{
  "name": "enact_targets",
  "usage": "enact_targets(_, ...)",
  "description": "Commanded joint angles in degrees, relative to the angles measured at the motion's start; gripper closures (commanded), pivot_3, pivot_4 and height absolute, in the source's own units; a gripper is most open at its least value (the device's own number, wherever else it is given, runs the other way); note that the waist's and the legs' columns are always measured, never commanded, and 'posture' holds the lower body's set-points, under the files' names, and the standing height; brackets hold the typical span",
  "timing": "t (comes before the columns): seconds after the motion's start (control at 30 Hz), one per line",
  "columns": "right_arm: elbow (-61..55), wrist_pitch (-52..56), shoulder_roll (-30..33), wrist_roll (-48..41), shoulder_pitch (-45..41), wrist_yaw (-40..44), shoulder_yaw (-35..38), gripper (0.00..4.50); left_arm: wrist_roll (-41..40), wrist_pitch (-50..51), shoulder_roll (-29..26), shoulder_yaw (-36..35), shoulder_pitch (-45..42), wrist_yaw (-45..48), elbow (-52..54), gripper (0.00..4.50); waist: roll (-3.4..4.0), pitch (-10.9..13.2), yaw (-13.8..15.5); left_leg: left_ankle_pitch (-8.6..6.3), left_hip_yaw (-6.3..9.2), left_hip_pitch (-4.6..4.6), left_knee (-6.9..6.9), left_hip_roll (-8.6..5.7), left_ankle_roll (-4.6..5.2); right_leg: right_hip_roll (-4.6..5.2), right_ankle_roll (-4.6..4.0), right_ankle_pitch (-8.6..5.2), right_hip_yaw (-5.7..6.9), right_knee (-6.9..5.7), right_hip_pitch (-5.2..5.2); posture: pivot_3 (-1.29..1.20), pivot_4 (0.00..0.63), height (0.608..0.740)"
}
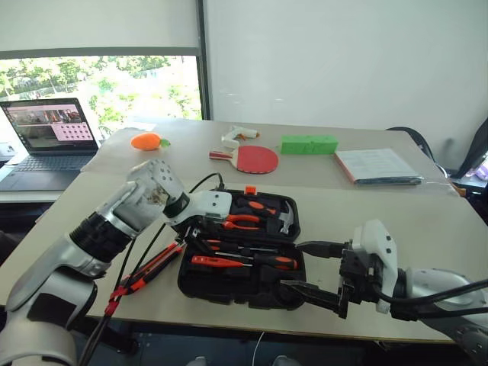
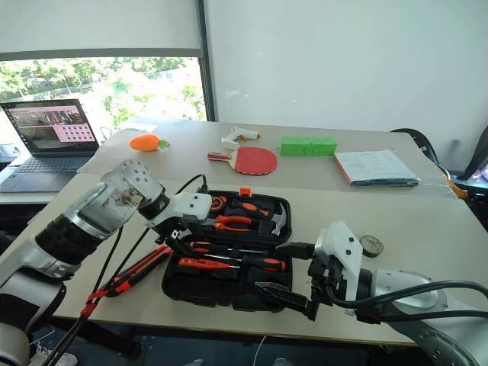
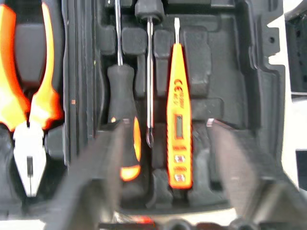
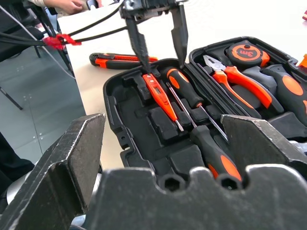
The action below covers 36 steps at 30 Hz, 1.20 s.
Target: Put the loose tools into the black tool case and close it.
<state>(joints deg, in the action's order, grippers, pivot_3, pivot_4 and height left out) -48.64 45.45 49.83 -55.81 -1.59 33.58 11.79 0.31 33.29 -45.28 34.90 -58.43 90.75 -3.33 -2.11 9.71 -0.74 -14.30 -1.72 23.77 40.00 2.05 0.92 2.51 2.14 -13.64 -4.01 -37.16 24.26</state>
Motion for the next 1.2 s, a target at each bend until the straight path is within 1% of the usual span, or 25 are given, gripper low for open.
enact_targets(0.03, -0.7, -1.4, -0.2, -0.1, -0.3, 0.0, 1.0, 0.0, 0.9, -3.0, -0.2, -1.0, 1.1, 0.2, 0.3, 3.33, 0.0, 0.0, -0.1, 0.0, 0.0, 0.01, 0.0, 0.01, 0.0, -0.01, -0.01, 0.0, 0.0, 0.0, 0.01, 0.0, 0.15, 0.738)
enact_targets(0.07, -0.7, -1.4, -0.2, -0.2, -0.2, -0.1, 1.0, 0.0, 1.1, -3.6, -0.4, -0.9, 1.6, 0.3, 0.4, 3.66, 0.0, 0.0, -0.1, 0.0, 0.0, 0.02, 0.0, 0.01, 0.0, -0.01, -0.01, 0.01, 0.0, -0.01, 0.02, 0.0, 0.15, 0.738)
enact_targets(0.13, -0.7, -1.3, -0.2, -0.3, -0.3, -0.2, 1.0, 0.0, 1.4, -4.1, -0.8, -0.7, 2.7, 0.8, 0.9, 4.47, 0.0, 0.0, -0.1, 0.0, 0.0, 0.01, 0.0, 0.0, 0.0, -0.01, -0.01, 0.0, 0.01, -0.01, 0.01, 0.0, 0.15, 0.738)
enact_targets(0.3, -0.6, -1.1, -0.1, -0.6, -0.4, -0.2, 1.0, 0.0, 3.6, -4.7, -1.0, -0.2, 4.2, 0.5, 1.7, 4.47, 0.0, 0.0, 0.0, 0.0, 0.0, 0.02, 0.01, 0.0, 0.0, 0.0, -0.01, 0.0, 0.01, 0.0, 0.01, 0.0, 0.15, 0.738)
enact_targets(0.63, -0.3, -1.1, -0.3, -0.7, -0.9, -0.2, 0.4, 0.0, 5.9, -5.4, 0.3, -0.2, 5.3, -0.3, 1.5, 4.47, 0.0, 0.0, 0.0, 0.0, 0.0, 0.02, 0.01, 0.0, 0.0, 0.0, 0.0, 0.0, 0.01, 0.0, 0.0, 0.0, 0.15, 0.738)
enact_targets(0.9, -0.2, -1.0, -0.6, -1.3, -1.3, -0.5, 0.5, 0.0, 7.4, -6.8, 0.4, 0.8, 7.3, -0.4, 2.1, 4.47, 0.02, 0.0, 0.0, 0.0, 0.0, -0.01, 0.01, 0.0, 0.0, 0.01, 0.0, 0.0, 0.01, 0.0, -0.04, 0.0, 0.15, 0.738)
enact_targets(1.03, -0.2, -0.9, -0.7, -1.7, -1.4, -0.8, 0.6, 0.0, 8.1, -6.4, 0.2, 0.9, 8.6, 0.0, 3.1, 4.47, 0.18, -0.1, 0.0, 0.0, -0.01, -0.07, 0.01, 0.0, 0.0, 0.01, 0.0, 0.0, 0.0, 0.0, -0.09, 0.0, 0.15, 0.738)
enact_targets(1.2, 0.2, -0.9, -0.8, -2.3, -1.6, -1.0, 1.0, 0.0, 9.8, -8.6, -1.4, 1.0, 9.7, 0.5, 2.8, 4.47, 0.28, -0.2, -0.1, 0.0, -0.01, -0.12, 0.0, 0.0, 0.0, 0.0, 0.0, 0.0, 0.0, -0.01, -0.11, 0.0, 0.15, 0.738)
